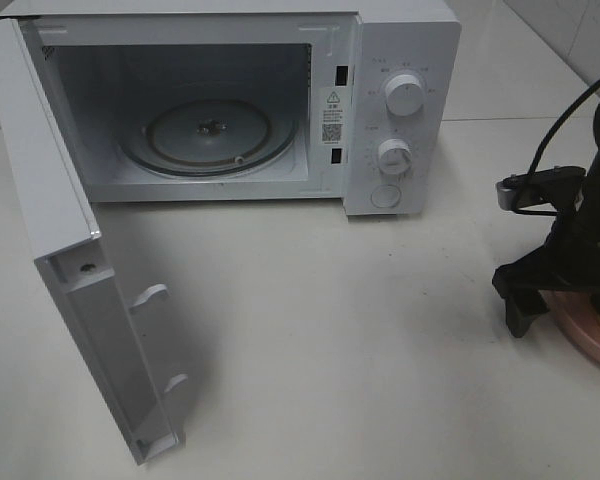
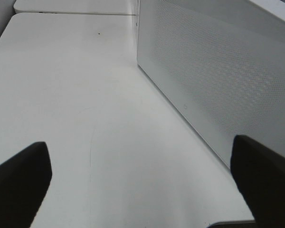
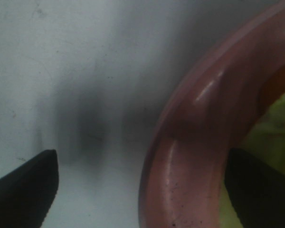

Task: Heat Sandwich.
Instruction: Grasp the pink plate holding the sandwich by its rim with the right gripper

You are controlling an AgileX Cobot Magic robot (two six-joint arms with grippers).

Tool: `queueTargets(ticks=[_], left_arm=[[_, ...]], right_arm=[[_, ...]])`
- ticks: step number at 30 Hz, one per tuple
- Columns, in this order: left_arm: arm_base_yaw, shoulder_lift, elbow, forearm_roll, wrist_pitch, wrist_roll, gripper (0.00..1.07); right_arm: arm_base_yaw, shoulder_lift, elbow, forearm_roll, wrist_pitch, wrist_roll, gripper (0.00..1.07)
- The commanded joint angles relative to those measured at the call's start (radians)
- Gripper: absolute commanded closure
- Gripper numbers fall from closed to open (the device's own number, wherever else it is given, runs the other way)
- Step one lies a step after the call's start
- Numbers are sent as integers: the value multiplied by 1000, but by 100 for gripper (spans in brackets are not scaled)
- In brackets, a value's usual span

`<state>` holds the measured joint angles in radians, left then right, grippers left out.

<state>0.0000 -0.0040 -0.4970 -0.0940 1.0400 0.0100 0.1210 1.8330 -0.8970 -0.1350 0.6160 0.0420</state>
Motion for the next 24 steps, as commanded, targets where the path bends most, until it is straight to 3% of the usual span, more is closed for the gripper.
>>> queueTargets(ticks=[1,14,18,23,24], left_arm=[[-3,-20,3,-8,-6,1,10],[-3,-20,3,-8,-6,1,10],[-3,-20,3,-8,-6,1,10],[-3,-20,3,-8,-6,1,10],[-3,-20,3,-8,-6,1,10]], right_arm=[[-6,24,-4,-10,-9,1,18],[-6,48,-4,-12,-9,1,23],[-6,48,-4,-16,-6,1,33],[-6,48,-4,-20,-6,18,61],[-6,48,-4,-20,-6,18,61]])
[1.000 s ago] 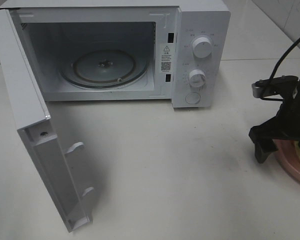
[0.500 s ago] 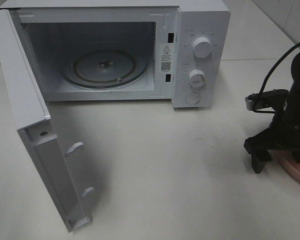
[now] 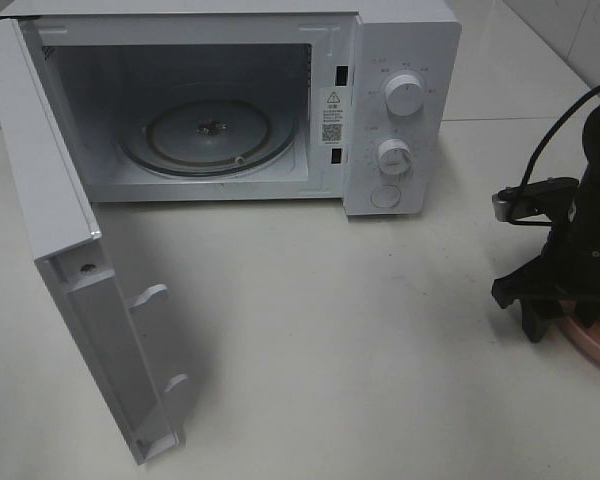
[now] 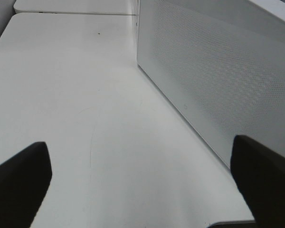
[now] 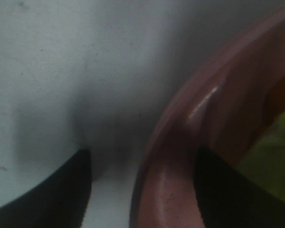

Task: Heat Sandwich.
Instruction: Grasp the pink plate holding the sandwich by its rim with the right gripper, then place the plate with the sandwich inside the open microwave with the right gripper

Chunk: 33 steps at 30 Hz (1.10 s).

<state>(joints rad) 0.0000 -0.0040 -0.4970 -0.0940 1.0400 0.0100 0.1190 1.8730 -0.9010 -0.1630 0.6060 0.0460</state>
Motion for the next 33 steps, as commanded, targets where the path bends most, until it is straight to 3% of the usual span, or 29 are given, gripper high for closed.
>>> queueTargets(ticks=[1,3,4,5,6,33], left_arm=[[-3,-20,3,-8,-6,1,10],[-3,-20,3,-8,-6,1,10],[-3,-20,3,-8,-6,1,10],[-3,-20,3,-8,-6,1,10],[-3,-20,3,-8,-6,1,10],[-3,-20,3,-8,-6,1,10]], right_arm=[[-4,8,0,-10,4,33,75],[-4,8,0,-24,7,52,91],[-4,8,0,-24,7,52,91],[-4,8,0,-35,10,64,105],[-4,8,0,-35,12,69,107],[3,-17,0,-83,61,132,107]])
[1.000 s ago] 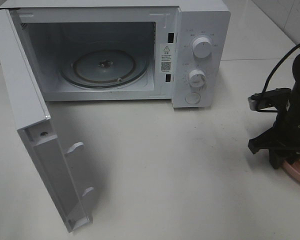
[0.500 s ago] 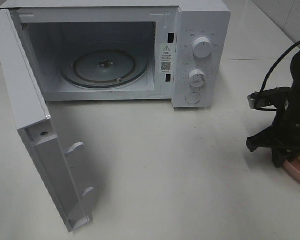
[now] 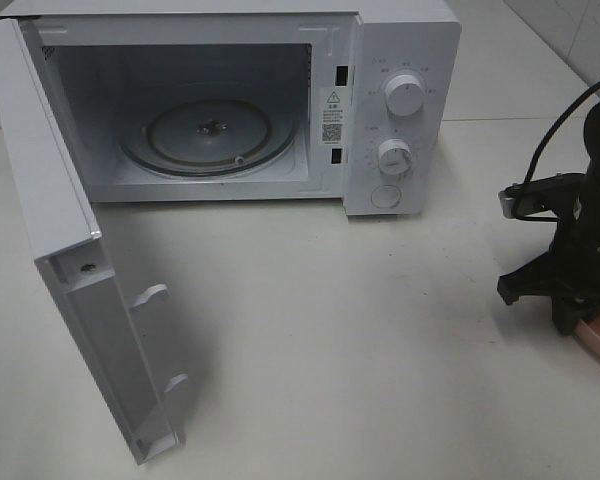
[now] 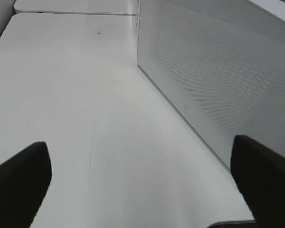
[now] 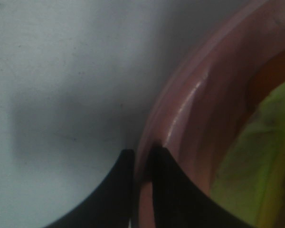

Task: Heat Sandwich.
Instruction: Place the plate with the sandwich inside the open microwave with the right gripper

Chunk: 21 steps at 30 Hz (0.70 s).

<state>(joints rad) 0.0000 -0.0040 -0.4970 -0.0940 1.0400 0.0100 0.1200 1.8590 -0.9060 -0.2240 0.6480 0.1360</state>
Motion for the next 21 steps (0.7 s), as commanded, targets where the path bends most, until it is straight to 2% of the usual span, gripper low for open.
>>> queueTargets(ticks=[1,12,21], left_arm=[[-3,-20,3,-8,-6,1,10],[-3,-20,3,-8,-6,1,10],[-3,-20,3,-8,-6,1,10]], right_arm=[[10,-7,5,-44,24,60,107],[111,-18,5,-179,104,183,107],[203,-21,5,-234,175,224,107]])
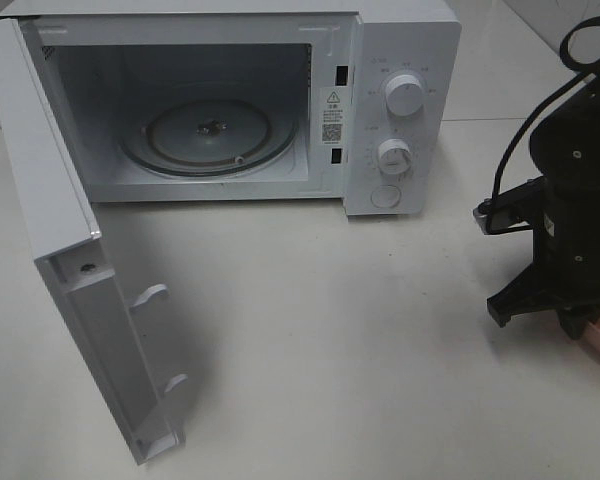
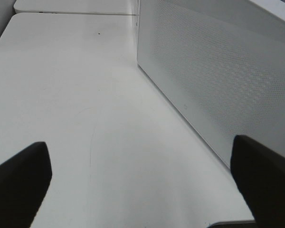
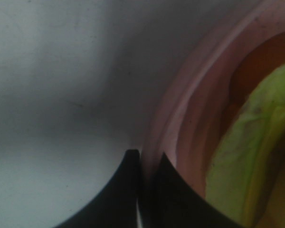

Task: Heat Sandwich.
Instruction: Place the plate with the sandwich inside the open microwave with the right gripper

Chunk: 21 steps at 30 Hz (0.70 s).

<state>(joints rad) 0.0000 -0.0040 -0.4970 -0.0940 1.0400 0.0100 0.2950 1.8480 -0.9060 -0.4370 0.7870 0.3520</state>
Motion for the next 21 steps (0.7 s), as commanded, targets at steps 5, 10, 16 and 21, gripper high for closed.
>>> queueTargets(ticks=[5,10,16,21], left_arm=[[-3,-20,3,-8,-6,1,10],[-3,-20,3,-8,-6,1,10],[-3,-20,3,-8,-6,1,10],[-3,-20,3,-8,-6,1,10]], right_arm=[[67,-57,10,-28,61,9,107],[92,-123,47,-27,65,8,107],[137,-189,103,-22,70,8,107],[179,-231,127,-21,85,8,107]])
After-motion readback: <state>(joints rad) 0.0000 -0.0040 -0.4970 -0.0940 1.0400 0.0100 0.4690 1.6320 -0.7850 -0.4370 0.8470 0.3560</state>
